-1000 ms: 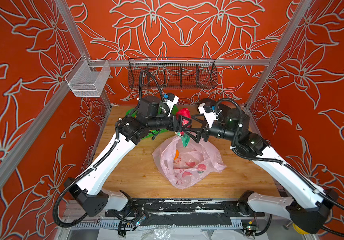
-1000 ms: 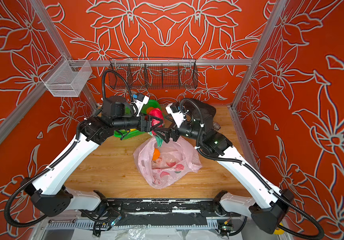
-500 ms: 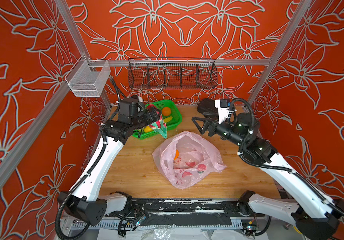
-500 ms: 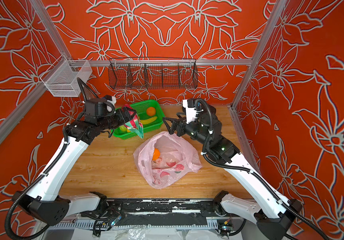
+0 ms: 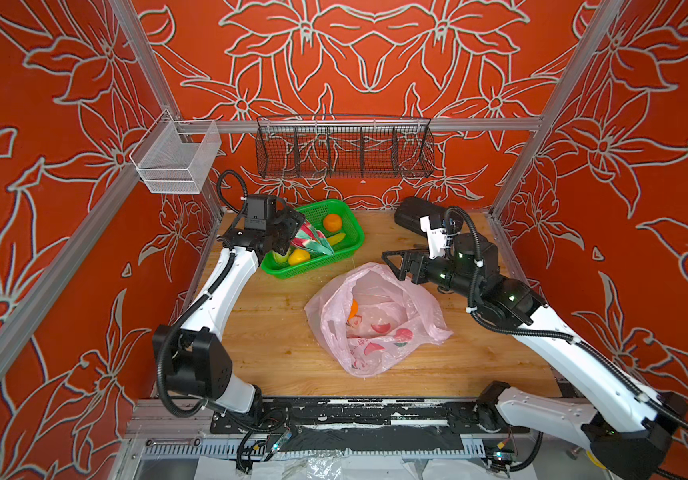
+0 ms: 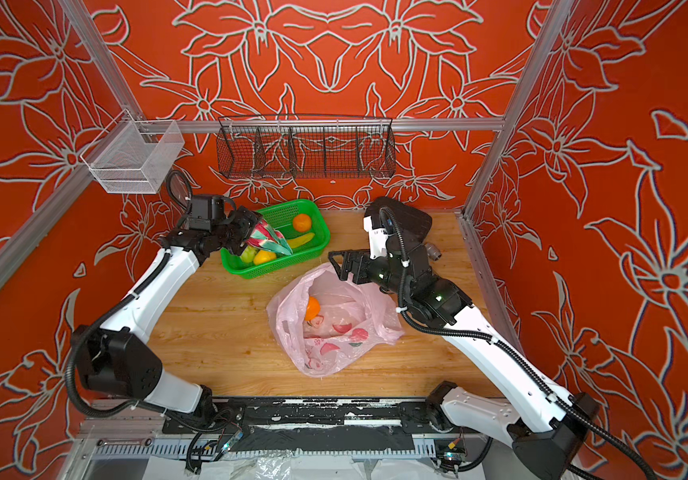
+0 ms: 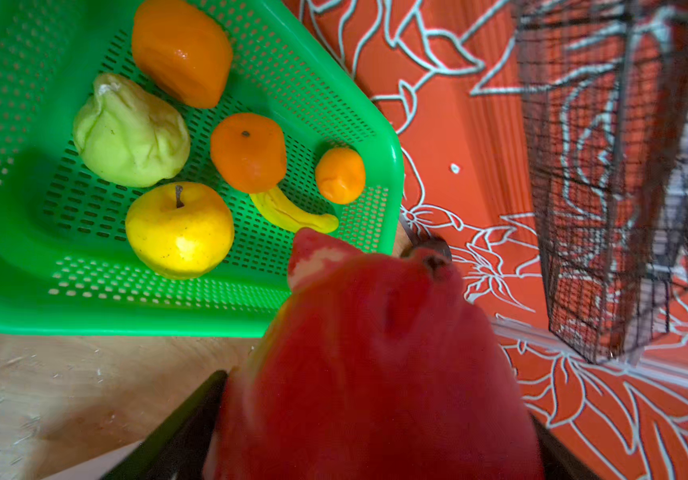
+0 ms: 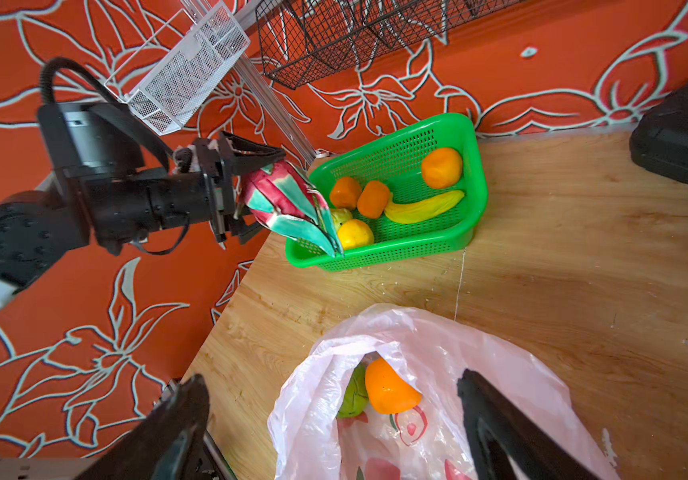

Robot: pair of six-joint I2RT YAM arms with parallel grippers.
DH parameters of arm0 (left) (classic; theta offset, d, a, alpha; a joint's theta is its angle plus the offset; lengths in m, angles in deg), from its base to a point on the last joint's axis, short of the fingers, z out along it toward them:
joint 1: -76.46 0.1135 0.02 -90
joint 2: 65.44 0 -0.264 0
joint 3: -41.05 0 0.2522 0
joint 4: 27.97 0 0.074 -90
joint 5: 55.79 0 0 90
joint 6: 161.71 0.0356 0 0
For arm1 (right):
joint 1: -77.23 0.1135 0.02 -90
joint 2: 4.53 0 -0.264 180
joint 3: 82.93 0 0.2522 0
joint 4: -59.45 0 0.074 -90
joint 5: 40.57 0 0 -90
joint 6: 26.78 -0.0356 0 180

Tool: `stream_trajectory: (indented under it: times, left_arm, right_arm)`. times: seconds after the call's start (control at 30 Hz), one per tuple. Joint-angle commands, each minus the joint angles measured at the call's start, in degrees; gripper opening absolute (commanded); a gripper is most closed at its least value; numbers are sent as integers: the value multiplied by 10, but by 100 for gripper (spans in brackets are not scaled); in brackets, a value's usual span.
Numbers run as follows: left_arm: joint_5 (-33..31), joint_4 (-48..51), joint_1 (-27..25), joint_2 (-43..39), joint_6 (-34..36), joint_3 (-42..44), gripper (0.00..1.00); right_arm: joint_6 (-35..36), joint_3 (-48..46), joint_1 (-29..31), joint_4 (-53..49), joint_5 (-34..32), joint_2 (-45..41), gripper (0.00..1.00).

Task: Untie the knot of the plastic bag and take out the fruit
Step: 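Lower the dragon fruit into the green basket with the left gripper and release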

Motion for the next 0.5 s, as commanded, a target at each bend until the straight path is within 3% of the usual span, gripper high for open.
stream_trajectory:
  times: [0.0,0.13,0.47]
  left_arm:
    - [26,-55,11,54,-60,-41,35]
    - [70,-58,18,139,-90,-100,35]
    - [87,-68,23,296,-123,-239,35]
  right_arm:
    - [-3,-2,-1,-5,-23,-7,96]
    - [7,12,-1,-24,-30,2,96]
    - [28,34,-2,-45,-48,14,97]
